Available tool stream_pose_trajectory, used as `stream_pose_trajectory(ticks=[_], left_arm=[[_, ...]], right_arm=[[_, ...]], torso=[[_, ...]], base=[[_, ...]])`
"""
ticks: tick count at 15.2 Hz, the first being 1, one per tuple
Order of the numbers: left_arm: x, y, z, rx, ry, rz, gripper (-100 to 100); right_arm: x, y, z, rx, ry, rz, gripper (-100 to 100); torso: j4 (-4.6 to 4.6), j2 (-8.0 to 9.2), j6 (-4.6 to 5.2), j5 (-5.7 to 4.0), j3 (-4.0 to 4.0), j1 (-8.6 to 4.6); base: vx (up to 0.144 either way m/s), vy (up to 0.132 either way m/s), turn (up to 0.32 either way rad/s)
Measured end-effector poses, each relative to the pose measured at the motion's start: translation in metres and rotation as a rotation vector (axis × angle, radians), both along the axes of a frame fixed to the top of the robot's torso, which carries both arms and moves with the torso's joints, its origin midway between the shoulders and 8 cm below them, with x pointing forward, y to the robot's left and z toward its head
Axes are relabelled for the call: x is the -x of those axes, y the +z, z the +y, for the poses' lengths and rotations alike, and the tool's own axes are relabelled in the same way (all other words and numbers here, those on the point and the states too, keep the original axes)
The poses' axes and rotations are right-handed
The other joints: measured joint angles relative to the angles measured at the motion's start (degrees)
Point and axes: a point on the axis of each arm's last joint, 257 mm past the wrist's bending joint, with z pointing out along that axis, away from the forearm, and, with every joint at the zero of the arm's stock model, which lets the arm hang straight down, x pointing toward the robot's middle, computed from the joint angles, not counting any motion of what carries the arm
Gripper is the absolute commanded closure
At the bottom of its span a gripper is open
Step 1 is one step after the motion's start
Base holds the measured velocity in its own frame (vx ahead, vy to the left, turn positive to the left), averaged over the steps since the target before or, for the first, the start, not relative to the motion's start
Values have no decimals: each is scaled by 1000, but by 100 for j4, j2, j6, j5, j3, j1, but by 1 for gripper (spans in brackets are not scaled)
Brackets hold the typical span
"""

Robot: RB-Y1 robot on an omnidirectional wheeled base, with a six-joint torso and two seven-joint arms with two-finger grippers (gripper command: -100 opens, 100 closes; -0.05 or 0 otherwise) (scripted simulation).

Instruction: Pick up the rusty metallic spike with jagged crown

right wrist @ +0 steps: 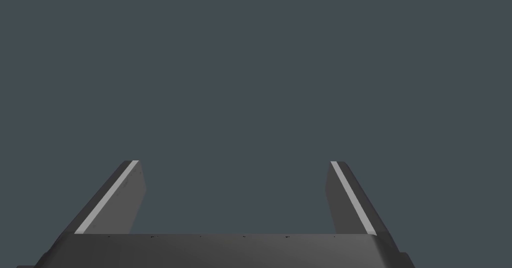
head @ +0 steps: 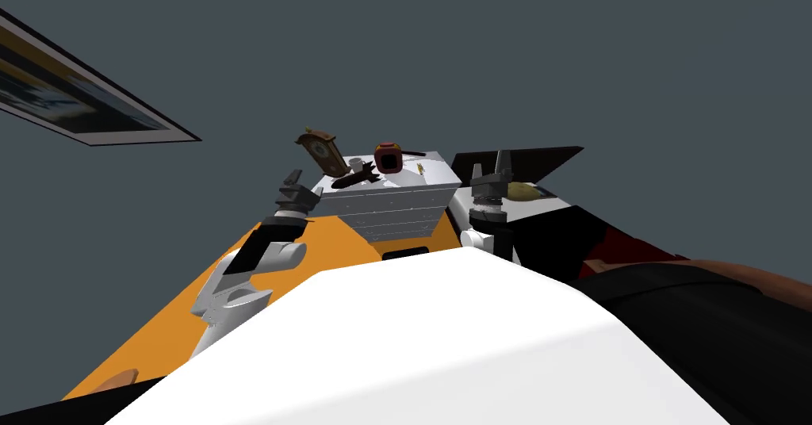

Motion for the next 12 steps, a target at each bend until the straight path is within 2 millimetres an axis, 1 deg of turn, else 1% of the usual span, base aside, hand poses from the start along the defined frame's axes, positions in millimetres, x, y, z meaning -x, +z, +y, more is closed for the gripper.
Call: stream_pose_trajectory(ticks=[12], left_arm=[[-17, -6, 27, 88, 0, 184, -100]], right_arm=[[0, 0, 0, 0, 0, 0, 0]], torso=[[-1, -3, 0, 0, -2, -1]], base=[[26, -58, -7]])
